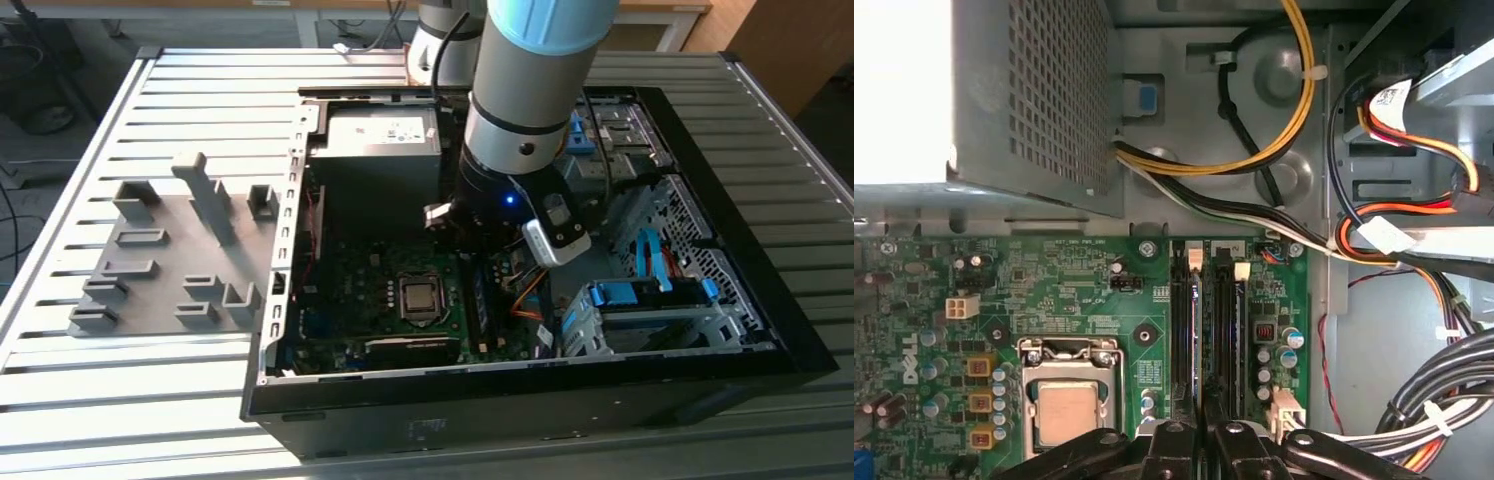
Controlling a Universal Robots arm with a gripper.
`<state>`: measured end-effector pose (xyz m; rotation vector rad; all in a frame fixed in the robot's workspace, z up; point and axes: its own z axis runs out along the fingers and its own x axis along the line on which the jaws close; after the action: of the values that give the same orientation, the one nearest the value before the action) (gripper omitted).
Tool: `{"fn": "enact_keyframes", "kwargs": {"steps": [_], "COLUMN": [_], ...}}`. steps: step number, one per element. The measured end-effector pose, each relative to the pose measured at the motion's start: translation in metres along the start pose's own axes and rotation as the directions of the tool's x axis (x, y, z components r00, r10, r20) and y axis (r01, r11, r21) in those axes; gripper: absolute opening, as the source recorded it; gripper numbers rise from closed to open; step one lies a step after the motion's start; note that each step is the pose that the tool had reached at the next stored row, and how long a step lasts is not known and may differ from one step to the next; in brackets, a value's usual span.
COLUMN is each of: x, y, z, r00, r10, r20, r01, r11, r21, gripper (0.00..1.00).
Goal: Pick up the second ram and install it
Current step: 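Insert the second ram into the second slot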
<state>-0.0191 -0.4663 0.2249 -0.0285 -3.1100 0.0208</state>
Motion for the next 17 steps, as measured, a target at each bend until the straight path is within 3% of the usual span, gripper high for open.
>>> {"fn": "enact_keyframes", "kwargs": {"steps": [4, 7, 17], "x": [-0.0001, -0.0003, -0.0004], "y": [-0.0003, -0.0003, -0.0034], "z": [0.0020, 0.0078, 0.0095], "r00": [1.0000, 1.0000, 1.0000], "r10": [0.000, 0.000, 0.000], "r20": [-0.0006, -0.0007, -0.0007], "r01": [0.000, 0.000, 0.000], "r11": [1.0000, 1.0000, 1.0000], "r21": [0.0000, 0.0002, -0.0011], "gripper": [0.14, 0.14, 0.14]}}
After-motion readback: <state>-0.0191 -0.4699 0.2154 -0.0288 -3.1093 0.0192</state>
